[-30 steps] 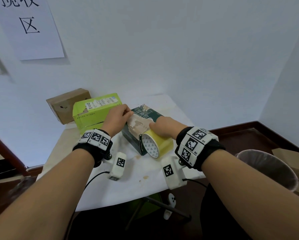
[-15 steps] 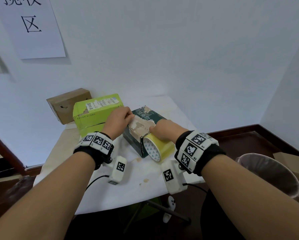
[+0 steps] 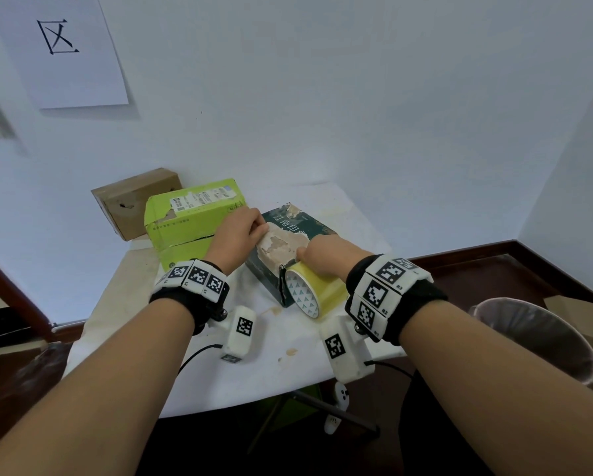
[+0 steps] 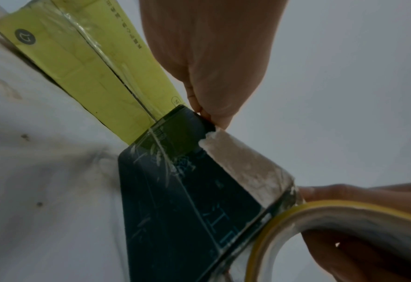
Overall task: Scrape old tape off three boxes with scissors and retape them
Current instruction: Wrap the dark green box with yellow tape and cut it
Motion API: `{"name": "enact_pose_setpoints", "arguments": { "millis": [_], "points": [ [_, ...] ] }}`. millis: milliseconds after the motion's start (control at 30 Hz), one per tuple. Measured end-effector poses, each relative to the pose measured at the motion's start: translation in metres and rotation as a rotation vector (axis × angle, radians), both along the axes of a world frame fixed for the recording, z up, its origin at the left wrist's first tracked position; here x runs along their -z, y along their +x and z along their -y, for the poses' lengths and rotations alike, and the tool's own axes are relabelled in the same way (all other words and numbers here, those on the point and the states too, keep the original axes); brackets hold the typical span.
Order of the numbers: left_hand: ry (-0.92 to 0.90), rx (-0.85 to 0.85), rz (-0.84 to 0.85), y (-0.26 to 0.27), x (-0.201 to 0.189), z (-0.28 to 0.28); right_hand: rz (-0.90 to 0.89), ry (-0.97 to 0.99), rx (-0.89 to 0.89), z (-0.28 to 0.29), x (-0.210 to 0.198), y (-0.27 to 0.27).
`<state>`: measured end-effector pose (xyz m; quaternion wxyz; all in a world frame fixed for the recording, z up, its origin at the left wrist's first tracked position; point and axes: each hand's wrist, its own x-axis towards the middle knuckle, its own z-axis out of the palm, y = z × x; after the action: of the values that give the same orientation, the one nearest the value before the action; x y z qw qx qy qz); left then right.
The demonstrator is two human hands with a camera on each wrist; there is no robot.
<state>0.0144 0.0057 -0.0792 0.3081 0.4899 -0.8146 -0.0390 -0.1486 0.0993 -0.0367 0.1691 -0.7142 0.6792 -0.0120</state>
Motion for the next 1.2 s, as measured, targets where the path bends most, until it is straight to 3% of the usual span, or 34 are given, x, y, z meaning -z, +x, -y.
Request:
{"name": "enact_pose_setpoints", "arguments": {
  "millis": [500, 700, 1033, 1200],
  "points": [
    [0.148, -0.019, -0.103, 0.004, -0.003, 0.004, 0.026, 0.020, 0.001, 0.002, 0.002, 0.001],
    [0.255, -0.033, -0.044, 0.007, -0.007, 0.008, 0.046, 0.012, 0.017, 0.003, 0.005, 0.000],
    [0.237, -0.008, -0.197, 0.012, 0.000, 0.006, 0.065, 0.027, 0.032, -0.001, -0.001, 0.002],
    [0.042, 0.081, -0.084, 0.026, -0.010, -0.012, 0.057, 0.007, 0.037, -0.001, 0.001, 0.002]
  ]
}}
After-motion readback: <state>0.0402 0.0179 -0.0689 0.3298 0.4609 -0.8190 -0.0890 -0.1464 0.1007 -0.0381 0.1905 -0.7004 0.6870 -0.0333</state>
